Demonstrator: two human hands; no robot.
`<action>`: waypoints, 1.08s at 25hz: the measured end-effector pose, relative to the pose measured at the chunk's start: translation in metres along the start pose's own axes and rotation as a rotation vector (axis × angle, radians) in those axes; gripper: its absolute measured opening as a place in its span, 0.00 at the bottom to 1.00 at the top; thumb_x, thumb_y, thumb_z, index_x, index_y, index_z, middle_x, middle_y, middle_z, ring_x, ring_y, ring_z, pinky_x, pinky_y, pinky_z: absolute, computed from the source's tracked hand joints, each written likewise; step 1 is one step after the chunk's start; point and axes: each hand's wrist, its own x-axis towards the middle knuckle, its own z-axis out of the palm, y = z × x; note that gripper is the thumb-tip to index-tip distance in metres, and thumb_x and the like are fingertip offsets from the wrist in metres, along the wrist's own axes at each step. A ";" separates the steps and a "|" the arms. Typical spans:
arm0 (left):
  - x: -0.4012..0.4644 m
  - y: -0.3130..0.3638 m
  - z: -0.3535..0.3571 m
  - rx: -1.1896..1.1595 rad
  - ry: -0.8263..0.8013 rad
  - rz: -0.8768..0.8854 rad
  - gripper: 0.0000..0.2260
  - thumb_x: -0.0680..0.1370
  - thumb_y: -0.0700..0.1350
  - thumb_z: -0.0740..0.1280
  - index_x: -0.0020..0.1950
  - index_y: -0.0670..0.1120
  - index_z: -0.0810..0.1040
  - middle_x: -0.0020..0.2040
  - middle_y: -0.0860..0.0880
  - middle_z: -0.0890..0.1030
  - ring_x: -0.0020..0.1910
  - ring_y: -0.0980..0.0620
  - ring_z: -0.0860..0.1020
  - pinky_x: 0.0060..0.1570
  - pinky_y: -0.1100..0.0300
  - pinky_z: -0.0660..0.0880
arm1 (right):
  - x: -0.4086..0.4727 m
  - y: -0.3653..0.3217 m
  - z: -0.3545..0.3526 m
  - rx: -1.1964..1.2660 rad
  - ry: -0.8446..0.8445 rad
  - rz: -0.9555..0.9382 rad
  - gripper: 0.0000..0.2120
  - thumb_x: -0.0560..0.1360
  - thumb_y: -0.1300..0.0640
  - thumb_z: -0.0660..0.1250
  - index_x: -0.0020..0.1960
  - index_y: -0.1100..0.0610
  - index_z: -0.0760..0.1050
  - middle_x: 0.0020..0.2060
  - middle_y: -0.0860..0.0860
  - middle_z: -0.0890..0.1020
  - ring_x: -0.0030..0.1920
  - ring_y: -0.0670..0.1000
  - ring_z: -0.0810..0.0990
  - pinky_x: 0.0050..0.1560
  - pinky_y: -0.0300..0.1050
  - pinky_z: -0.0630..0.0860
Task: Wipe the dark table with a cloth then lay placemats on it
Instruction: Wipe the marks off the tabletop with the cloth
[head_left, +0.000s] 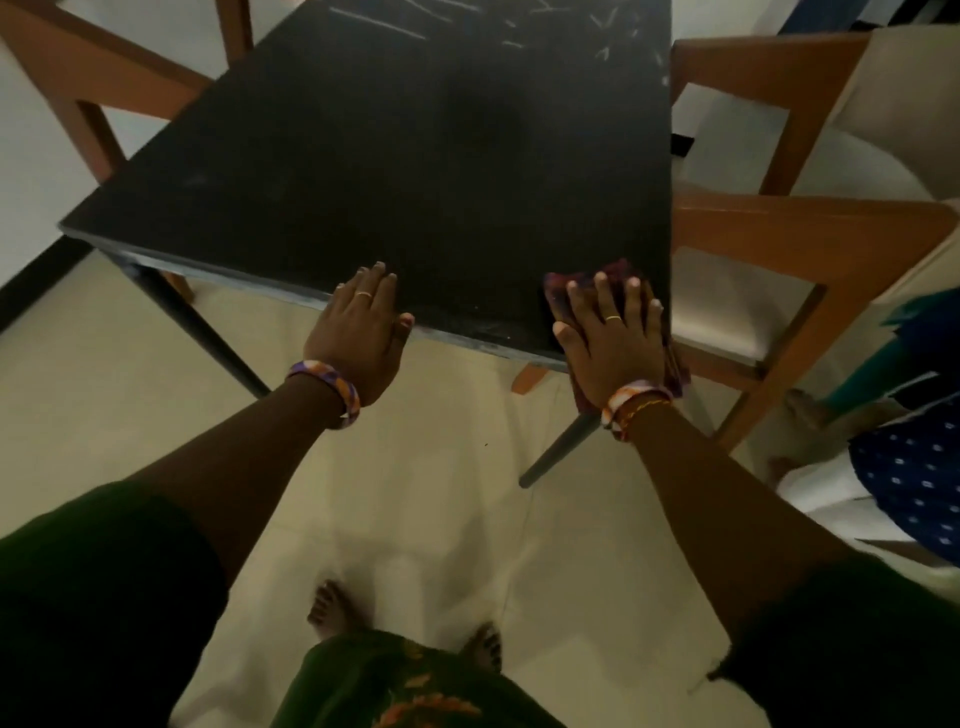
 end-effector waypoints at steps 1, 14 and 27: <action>-0.002 -0.009 -0.002 0.000 0.007 -0.013 0.24 0.81 0.49 0.54 0.75 0.41 0.54 0.76 0.42 0.54 0.75 0.45 0.52 0.73 0.52 0.51 | -0.007 -0.016 0.007 -0.065 0.069 0.006 0.27 0.81 0.42 0.47 0.77 0.47 0.48 0.77 0.54 0.52 0.76 0.63 0.45 0.72 0.63 0.40; -0.012 -0.267 -0.055 0.057 0.045 -0.299 0.24 0.80 0.46 0.56 0.73 0.38 0.58 0.74 0.37 0.60 0.73 0.39 0.58 0.72 0.46 0.56 | 0.070 -0.359 0.050 0.046 0.223 -0.265 0.26 0.79 0.43 0.47 0.74 0.52 0.62 0.72 0.57 0.65 0.73 0.60 0.62 0.71 0.56 0.57; 0.054 -0.343 -0.087 -0.248 -0.057 -0.428 0.16 0.82 0.42 0.53 0.68 0.41 0.67 0.61 0.36 0.75 0.59 0.38 0.73 0.55 0.52 0.69 | 0.169 -0.493 0.022 -0.045 -0.027 -0.649 0.26 0.81 0.43 0.46 0.77 0.47 0.50 0.77 0.51 0.51 0.77 0.57 0.47 0.75 0.56 0.41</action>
